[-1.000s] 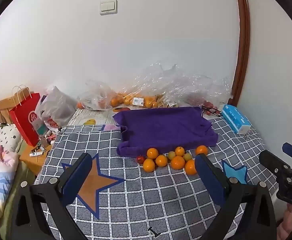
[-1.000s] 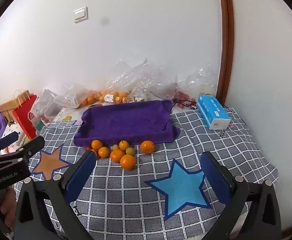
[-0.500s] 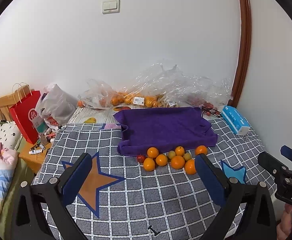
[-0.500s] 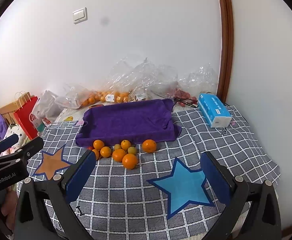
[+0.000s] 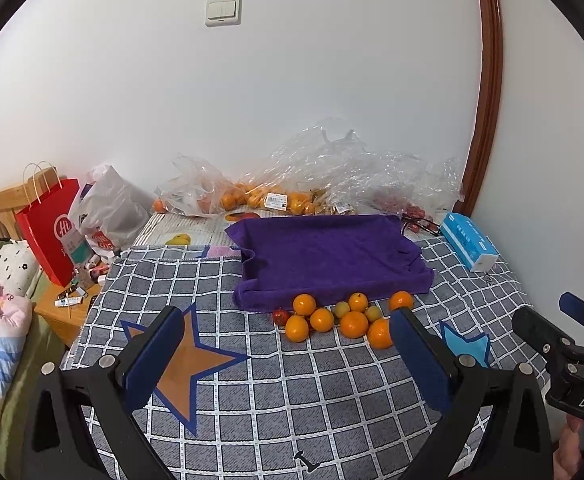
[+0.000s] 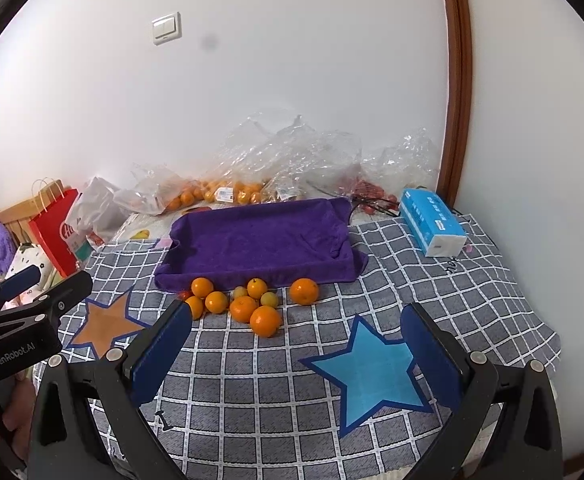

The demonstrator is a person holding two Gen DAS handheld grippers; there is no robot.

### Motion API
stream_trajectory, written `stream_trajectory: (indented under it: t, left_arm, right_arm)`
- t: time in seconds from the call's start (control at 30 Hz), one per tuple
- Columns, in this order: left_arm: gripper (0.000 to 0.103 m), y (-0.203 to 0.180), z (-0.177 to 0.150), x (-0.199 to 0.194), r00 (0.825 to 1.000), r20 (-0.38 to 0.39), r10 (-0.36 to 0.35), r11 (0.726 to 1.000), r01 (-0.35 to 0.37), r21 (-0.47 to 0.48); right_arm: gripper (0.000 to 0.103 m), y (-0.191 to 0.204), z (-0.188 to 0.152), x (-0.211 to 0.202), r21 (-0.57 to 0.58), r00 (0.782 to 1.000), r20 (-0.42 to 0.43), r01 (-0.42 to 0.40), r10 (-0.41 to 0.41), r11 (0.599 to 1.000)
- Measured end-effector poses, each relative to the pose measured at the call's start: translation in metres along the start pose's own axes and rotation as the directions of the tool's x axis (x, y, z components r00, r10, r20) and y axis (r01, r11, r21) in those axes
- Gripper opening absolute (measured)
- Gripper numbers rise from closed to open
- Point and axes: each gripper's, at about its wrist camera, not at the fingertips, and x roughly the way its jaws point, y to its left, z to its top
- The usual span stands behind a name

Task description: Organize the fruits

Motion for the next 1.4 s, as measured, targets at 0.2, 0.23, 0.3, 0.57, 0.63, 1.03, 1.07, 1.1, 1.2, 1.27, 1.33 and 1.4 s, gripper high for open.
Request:
stream_trajectory:
  t: [0.2, 0.23, 0.3, 0.57, 0.63, 1.03, 1.07, 1.1, 1.2, 1.27, 1.33, 1.4]
  left_arm:
    - [0.103, 0.002, -0.003, -0.003, 1.0, 0.003, 0.001, 1.0, -0.001, -0.002]
    - [0.103, 0.003, -0.003, -0.003, 1.0, 0.002, 0.0, 1.0, 0.0, -0.005]
    - [0.103, 0.003, -0.002, -0.003, 1.0, 0.001, 0.002, 1.0, -0.002, -0.006]
    - [0.103, 0.002, -0.003, -0.005, 1.0, 0.008, 0.01, 1.0, -0.01, 0.001]
    - [0.103, 0.002, -0.003, -0.005, 1.0, 0.008, 0.008, 1.0, -0.008, 0.002]
    - [0.103, 0.006, -0.001, 0.001, 1.0, 0.002, 0.014, 1.0, -0.014, -0.012]
    - [0.103, 0.007, -0.001, 0.001, 1.0, 0.002, 0.014, 1.0, -0.014, -0.016]
    - [0.103, 0.009, -0.001, 0.002, 1.0, 0.0, 0.013, 1.0, -0.013, -0.021]
    - [0.103, 0.011, -0.002, 0.005, 1.0, -0.005, 0.012, 1.0, -0.012, -0.028]
    - [0.103, 0.011, -0.003, 0.008, 1.0, -0.009, 0.016, 1.0, -0.016, -0.022]
    - [0.103, 0.011, -0.004, 0.013, 1.0, -0.02, 0.017, 1.0, -0.017, -0.014]
    - [0.103, 0.011, -0.006, 0.016, 1.0, -0.026, 0.015, 1.0, -0.015, -0.009]
  right_arm:
    - [0.103, 0.001, 0.002, -0.002, 0.001, 1.0, 0.008, -0.004, 0.004, 1.0]
    - [0.103, 0.002, 0.001, -0.002, 0.0, 1.0, 0.006, -0.005, 0.005, 1.0]
    - [0.103, 0.002, 0.001, -0.003, 0.001, 1.0, 0.007, -0.008, 0.008, 1.0]
    - [0.103, 0.002, -0.001, -0.002, 0.005, 1.0, 0.005, -0.022, 0.022, 1.0]
    - [0.103, 0.003, 0.0, -0.002, 0.004, 1.0, 0.003, -0.02, 0.02, 1.0]
    - [0.103, 0.008, 0.001, 0.004, -0.009, 0.999, 0.009, -0.036, 0.036, 0.999]
    - [0.103, 0.008, 0.002, 0.006, -0.012, 0.999, 0.009, -0.033, 0.033, 0.999]
    - [0.103, 0.009, 0.002, 0.006, -0.013, 1.0, 0.008, -0.029, 0.029, 0.999]
    - [0.103, 0.009, 0.002, 0.01, -0.014, 1.0, 0.001, -0.016, 0.016, 1.0]
    - [0.103, 0.008, 0.003, 0.013, -0.014, 1.0, 0.0, -0.02, 0.02, 1.0]
    - [0.103, 0.009, 0.002, 0.016, -0.012, 1.0, -0.005, -0.023, 0.023, 1.0]
    - [0.103, 0.01, 0.002, 0.021, -0.018, 1.0, -0.019, -0.018, 0.018, 1.0]
